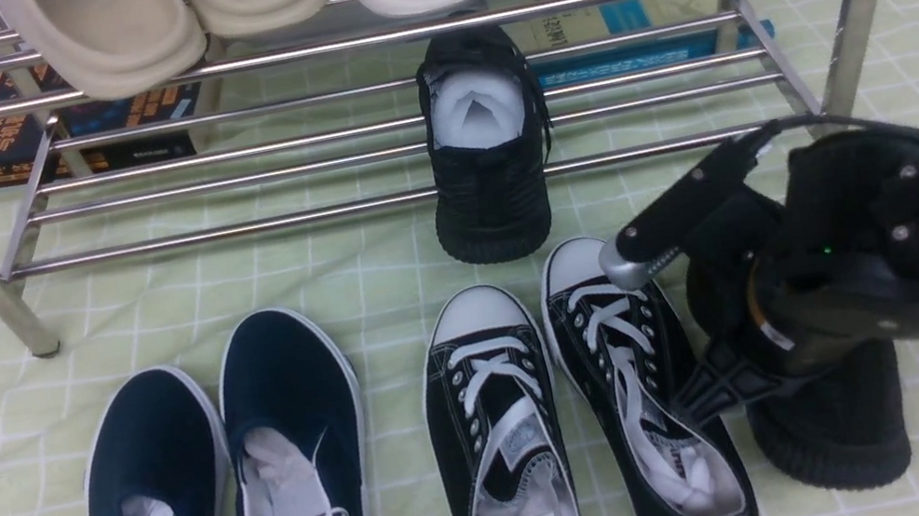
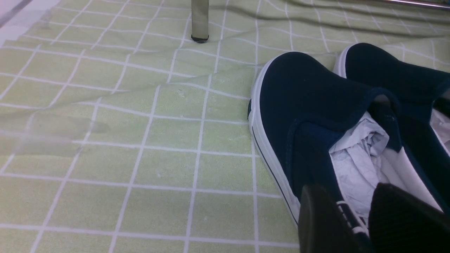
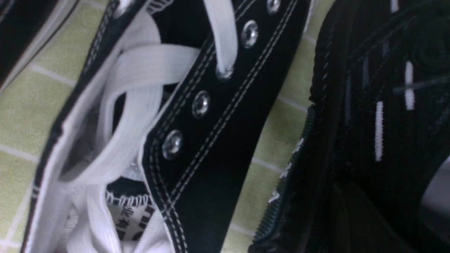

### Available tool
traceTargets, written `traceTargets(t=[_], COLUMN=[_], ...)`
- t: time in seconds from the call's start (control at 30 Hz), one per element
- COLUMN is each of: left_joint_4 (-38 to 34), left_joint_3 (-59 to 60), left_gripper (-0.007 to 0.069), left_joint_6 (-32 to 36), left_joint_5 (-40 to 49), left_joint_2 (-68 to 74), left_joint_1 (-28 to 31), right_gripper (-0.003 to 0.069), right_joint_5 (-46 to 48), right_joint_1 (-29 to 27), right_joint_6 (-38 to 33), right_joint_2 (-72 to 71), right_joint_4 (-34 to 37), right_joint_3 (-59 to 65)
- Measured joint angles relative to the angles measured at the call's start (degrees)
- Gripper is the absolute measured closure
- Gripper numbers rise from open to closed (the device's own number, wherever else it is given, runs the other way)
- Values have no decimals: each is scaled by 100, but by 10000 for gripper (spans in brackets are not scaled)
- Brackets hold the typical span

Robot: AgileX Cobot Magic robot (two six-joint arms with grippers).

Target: Take the shoes off the shelf with your hand from the green coffee tablecloth.

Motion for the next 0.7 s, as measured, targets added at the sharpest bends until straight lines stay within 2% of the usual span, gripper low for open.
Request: traceTargets(t=[0.23, 0.3, 0.4, 0.5, 0.57, 0.67, 0.7], left_joint_4=[0, 0, 0, 0, 0, 0, 0], left_joint_3=[0, 0, 0, 0, 0, 0, 0], left_gripper=[385, 385, 385, 385, 385, 385, 385], left_joint_6=[0, 0, 0, 0, 0, 0, 0], left_joint_5=[0, 0, 0, 0, 0, 0, 0], left_joint_2=[0, 0, 0, 0, 0, 0, 0], left_joint_1=[0, 0, 0, 0, 0, 0, 0], right_gripper=[417, 361, 327, 340, 370, 429, 481], right_joint_5=[347, 734, 1523, 2250, 2364, 2386, 2434], right_joint_1=[0, 0, 0, 0, 0, 0, 0], right_joint_6=[0, 0, -197, -800, -1279, -1616, -1852], right_joint_2=[0, 0, 0, 0, -44, -198, -366], right_joint_4=[414, 606, 780, 920, 1090, 1608, 2182], right_joint_3=[-77, -203, -567, -1089, -1348, -1467, -1472])
